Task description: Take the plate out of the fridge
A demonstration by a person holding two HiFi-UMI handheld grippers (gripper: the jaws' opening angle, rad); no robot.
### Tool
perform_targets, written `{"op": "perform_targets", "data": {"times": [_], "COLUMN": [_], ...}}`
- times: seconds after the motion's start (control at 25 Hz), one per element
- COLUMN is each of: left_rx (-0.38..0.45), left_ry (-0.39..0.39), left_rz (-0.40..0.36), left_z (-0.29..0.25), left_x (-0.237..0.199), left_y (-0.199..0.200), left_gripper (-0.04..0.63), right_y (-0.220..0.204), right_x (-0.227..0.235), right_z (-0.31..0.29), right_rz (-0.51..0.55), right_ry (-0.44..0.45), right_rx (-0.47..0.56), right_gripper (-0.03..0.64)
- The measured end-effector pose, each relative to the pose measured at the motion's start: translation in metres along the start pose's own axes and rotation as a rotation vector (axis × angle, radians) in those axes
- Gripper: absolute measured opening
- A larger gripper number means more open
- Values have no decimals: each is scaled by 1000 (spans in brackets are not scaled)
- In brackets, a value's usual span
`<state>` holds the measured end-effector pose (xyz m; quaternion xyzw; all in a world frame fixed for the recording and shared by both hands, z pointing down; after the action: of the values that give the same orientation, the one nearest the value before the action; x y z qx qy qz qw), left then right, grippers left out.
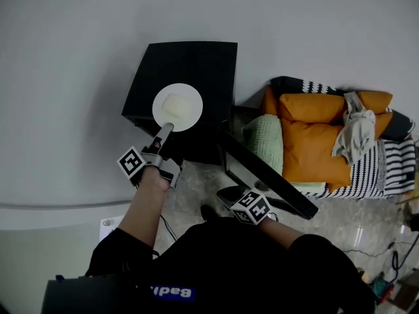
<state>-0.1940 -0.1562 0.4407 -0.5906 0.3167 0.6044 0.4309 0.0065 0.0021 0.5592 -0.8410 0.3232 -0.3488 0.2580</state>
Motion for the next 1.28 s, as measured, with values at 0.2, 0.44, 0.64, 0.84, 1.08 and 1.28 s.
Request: {"op": "perform_targets", "data": {"times": [0.2,0.44,0.64,0.84,1.08,1.28], "left_rx": [2,7,21,47,68,94], "left_ry": [2,9,7,22,5,-35], "left_rz": [13,32,44,30,28,29], "left_z": [-7,-15,-18,-19,-22,-22], "left_x": [-3,-9,-12,-17,-21,-21], "left_y": [-2,-4,-5,-3,-2,-2], "left_gripper": [21,25,31,31,31,51], "right_y": [0,-1,-2,-1,-2,0], "right_x": [1,3,4,6,8,5], "right_z": [-2,-1,0,0,2,7], "right_rz": [-6,-22,-23,-5,6,9], "right_ry": [3,11,8,-2,-16,-17], "right_rx": [3,-16,-22,-16,-16,-12], "right_gripper": [11,12,11,11,12,12]}}
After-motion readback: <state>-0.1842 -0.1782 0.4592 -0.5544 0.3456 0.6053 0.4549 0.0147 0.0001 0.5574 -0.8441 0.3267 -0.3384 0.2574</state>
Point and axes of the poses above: the fingertips, and each gripper's own axes: z backward along the fingers, x to its right, y out of its top, the point moved 5 cm from there along z, backward along the fingers, and after that the axes turned 7 degrees about -y, right-handed, at the moved point
